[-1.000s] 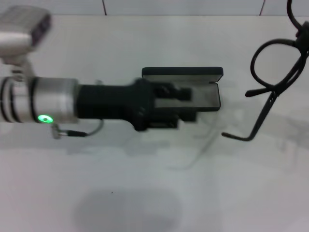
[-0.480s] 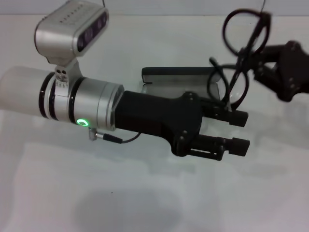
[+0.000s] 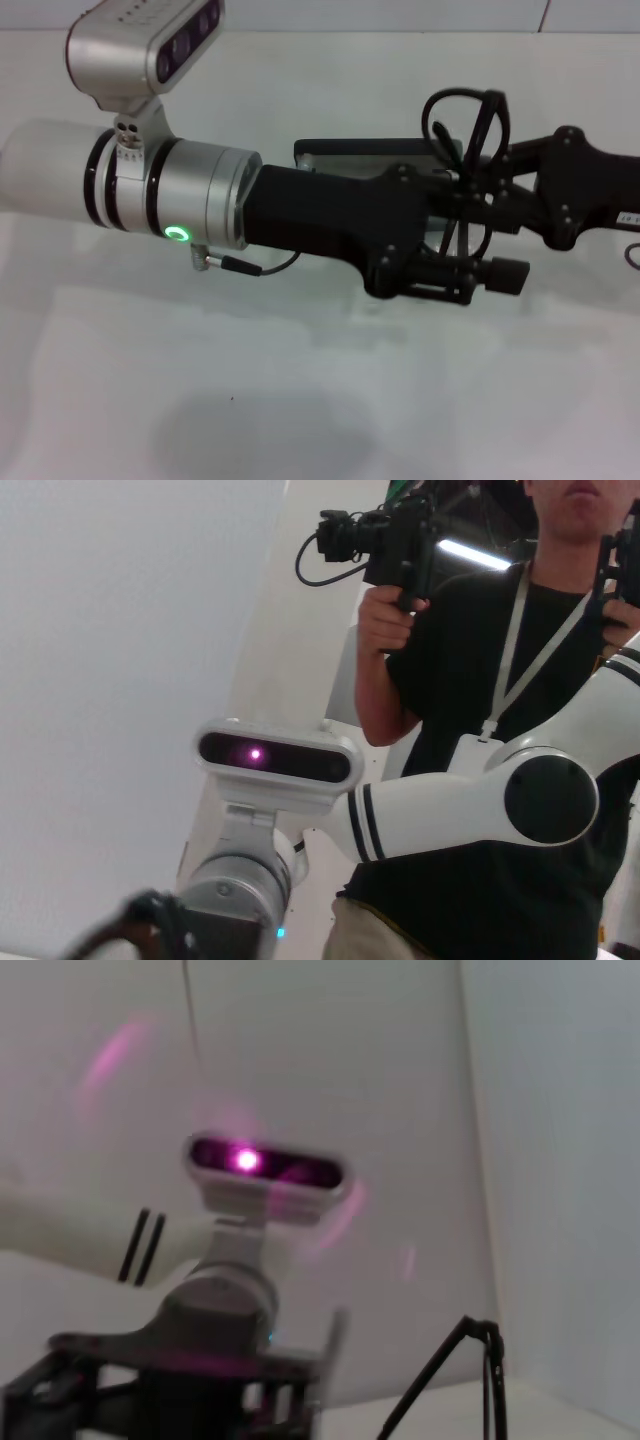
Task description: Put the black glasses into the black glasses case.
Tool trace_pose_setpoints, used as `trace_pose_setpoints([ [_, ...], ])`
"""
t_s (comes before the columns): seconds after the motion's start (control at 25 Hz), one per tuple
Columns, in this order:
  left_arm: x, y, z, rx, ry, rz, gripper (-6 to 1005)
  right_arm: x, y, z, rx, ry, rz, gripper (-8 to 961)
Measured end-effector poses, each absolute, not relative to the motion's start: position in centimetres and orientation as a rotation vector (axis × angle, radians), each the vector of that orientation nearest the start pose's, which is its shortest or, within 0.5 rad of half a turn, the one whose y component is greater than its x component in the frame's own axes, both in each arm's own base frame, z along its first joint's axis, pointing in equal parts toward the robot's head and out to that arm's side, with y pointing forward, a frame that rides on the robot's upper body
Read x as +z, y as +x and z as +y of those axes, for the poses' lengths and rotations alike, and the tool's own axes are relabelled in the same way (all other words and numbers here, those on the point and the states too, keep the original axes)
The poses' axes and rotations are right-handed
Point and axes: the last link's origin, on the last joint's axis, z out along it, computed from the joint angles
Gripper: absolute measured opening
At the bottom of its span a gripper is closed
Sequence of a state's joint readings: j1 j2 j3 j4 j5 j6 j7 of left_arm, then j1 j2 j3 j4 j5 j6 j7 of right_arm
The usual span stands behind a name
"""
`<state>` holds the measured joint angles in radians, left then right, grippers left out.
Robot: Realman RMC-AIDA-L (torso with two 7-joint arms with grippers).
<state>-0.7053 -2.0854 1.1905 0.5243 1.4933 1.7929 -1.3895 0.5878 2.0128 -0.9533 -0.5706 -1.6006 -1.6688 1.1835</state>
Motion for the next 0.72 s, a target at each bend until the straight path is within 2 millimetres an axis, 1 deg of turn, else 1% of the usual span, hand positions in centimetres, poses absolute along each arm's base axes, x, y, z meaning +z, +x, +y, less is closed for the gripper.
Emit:
trace_pose_setpoints([
  [0.12,-4.1,-14.0,31.3,-1.255,-3.122,-0.343,601,0.4,20.3,33.2,1.046,-2.830,0.164,77],
  [0.36,-4.2,-14.1,31.5,-1.247,-3.115,-0.352,601,0.5,20.2,32.7,1.062,-2.859,0.139,76],
  [0.52,-4.2,-14.1,31.5,-1.247,-3.114,-0.352,601,0.7,20.7,32.9,1.041,-2.841,0.154,62],
  [0.72,-4.0,-14.2,31.6,-1.252,-3.103,-0.354,601,1.0,21.3,33.5,0.994,-2.788,0.158,34],
])
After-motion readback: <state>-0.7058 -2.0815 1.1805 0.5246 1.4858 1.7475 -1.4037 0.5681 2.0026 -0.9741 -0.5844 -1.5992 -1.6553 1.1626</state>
